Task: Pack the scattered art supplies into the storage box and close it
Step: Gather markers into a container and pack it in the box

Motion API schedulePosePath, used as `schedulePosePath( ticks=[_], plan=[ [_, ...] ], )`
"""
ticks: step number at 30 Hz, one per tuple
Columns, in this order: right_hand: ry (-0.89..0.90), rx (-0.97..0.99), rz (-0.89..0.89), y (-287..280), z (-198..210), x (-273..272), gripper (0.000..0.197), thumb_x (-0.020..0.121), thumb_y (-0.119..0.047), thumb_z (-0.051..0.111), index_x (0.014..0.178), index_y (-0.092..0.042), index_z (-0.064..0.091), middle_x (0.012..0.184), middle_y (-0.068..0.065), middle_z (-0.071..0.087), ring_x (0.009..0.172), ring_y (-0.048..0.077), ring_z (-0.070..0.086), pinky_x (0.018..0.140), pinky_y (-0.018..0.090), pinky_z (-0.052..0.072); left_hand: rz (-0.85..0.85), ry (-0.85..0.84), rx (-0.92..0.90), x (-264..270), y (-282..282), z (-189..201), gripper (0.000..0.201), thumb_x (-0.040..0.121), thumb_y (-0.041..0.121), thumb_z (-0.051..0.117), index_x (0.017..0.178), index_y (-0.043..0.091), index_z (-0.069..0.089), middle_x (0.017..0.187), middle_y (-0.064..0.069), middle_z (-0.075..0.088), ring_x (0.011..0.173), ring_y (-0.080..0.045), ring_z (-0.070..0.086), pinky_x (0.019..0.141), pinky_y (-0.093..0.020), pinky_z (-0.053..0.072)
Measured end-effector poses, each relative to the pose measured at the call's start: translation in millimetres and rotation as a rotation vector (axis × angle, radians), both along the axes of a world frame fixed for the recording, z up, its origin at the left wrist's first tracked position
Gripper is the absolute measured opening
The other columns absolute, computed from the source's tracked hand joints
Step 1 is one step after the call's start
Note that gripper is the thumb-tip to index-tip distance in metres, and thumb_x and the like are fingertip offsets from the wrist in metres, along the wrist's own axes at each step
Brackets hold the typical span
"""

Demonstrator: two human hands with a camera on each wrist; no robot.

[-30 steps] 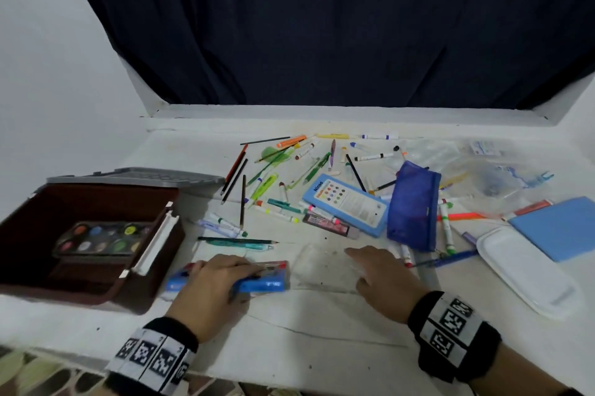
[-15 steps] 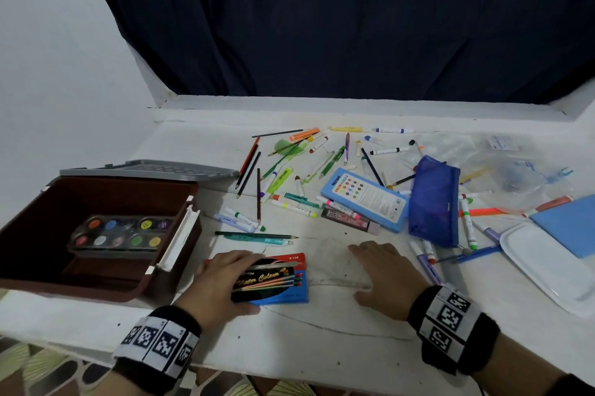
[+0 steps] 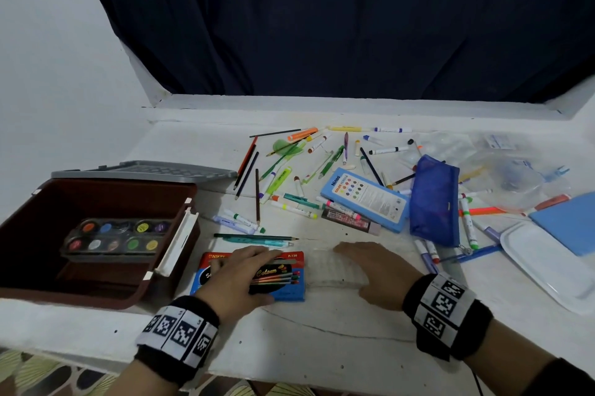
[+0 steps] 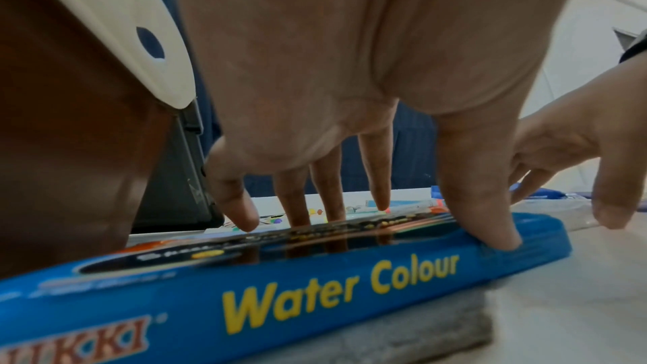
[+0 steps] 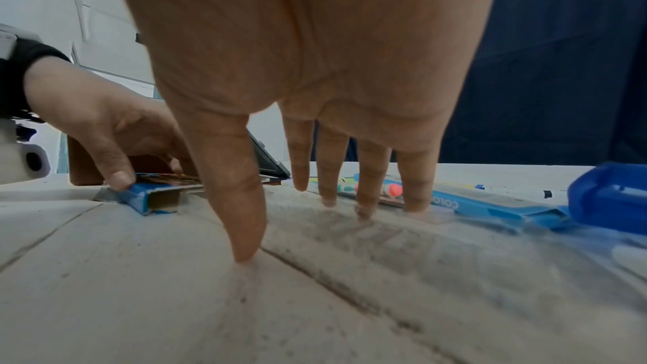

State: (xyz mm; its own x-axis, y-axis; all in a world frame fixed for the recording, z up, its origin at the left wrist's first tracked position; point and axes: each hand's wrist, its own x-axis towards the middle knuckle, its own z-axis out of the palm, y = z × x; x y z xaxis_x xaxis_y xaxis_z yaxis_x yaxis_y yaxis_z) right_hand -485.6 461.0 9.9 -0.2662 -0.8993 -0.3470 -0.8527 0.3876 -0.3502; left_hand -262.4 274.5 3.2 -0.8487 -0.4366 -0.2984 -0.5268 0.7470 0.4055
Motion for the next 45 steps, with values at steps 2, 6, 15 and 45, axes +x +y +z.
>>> schedulePosePath(
  ticks=[2, 6, 15, 45],
  plan=[
    [0.019, -0.008, 0.013, -1.1, -0.3, -0.6, 0.079, 0.088, -0.016, 0.063, 0.154, -0.029, 0.020, 0.159, -0.006, 0.024, 0.146, 0.013, 0.021, 0.118, 0.026, 0.013, 0.009, 0.012, 0.015, -2.3, -2.8, 0.2, 0.080, 0.085, 0.039, 0.073, 0.149, 0.048, 0.026, 0.151, 0.018, 0.030, 0.143, -0.008, 0.023, 0.119, -0.049, 0.018],
    [0.046, -0.017, 0.022, -0.8, 0.0, -2.7, 0.080, 0.088, -0.020, 0.065, 0.153, -0.029, 0.021, 0.159, -0.007, 0.025, 0.146, 0.012, 0.022, 0.118, 0.027, 0.015, -0.003, 0.062, 0.057, -5.7, -6.9, -5.3, 0.085, 0.077, 0.040, 0.079, 0.146, 0.051, 0.030, 0.144, 0.021, 0.039, 0.137, -0.007, 0.033, 0.116, -0.052, 0.027],
    [-0.002, -0.021, 0.037, -4.4, 7.8, -5.4, 0.080, 0.088, -0.044, 0.065, 0.153, -0.031, 0.020, 0.159, -0.008, 0.024, 0.145, 0.011, 0.022, 0.119, 0.031, 0.018, 0.019, 0.218, 0.131, -16.5, 1.5, -1.5, 0.068, 0.073, 0.055, 0.066, 0.137, 0.052, 0.042, 0.129, 0.024, 0.049, 0.124, -0.001, 0.046, 0.109, -0.047, 0.039],
    [0.501, -0.019, 0.151, -195.6, 4.3, -50.9, 0.023, 0.098, -0.018, 0.047, 0.114, -0.016, 0.063, 0.118, 0.013, 0.057, 0.114, 0.033, 0.052, 0.097, 0.050, 0.036, 0.258, -0.080, -0.208, -147.9, -88.5, 11.7, 0.028, 0.095, 0.017, 0.052, 0.121, 0.021, 0.061, 0.130, -0.007, 0.051, 0.117, -0.028, 0.059, 0.101, -0.041, 0.048]
  ],
)
